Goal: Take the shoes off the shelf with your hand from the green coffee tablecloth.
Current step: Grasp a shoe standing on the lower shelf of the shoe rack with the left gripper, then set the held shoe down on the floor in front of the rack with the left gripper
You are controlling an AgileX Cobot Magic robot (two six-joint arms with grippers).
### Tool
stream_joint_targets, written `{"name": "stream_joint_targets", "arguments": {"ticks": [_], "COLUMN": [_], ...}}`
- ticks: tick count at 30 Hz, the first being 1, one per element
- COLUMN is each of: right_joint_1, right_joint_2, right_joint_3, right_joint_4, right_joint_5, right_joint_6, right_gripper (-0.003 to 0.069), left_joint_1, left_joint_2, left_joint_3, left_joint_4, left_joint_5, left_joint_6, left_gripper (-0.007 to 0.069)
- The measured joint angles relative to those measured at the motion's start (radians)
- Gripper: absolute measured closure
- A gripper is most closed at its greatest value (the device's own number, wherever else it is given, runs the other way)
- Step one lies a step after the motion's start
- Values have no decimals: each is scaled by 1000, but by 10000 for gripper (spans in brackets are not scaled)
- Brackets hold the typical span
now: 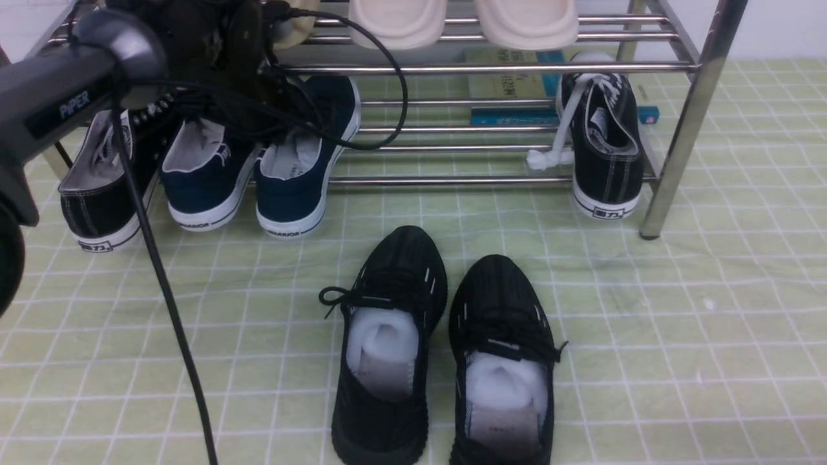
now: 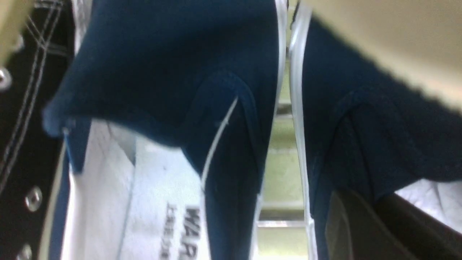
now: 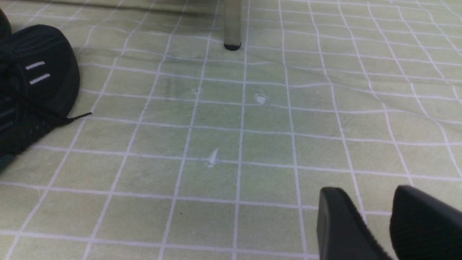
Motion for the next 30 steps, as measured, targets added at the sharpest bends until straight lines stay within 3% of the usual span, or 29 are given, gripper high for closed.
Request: {"name": "stream_joint_targets", "arguments": {"ticks": [10,22,27,30], "right_joint_1": [0,0,0,0], "right_joint_2": [0,0,0,0], "right_joint_3": [0,0,0,0], "right_joint_4": [0,0,0,0], "right_joint_5": [0,0,0,0], "right_joint_6": [0,0,0,0], "right_gripper": [422,422,422,422], "left_joint_1": [-1,-1,-1,-1], "left_joint_2": [-126,-359,-478,-635], "left_joint_3": [1,14,99,278], "left_joint_4": [-110,-292,-293,-288], "left_joint_5": [166,412,468,456], "left_joint_6": [6,111,125,124], "left_gripper": [585,585,585,585]}}
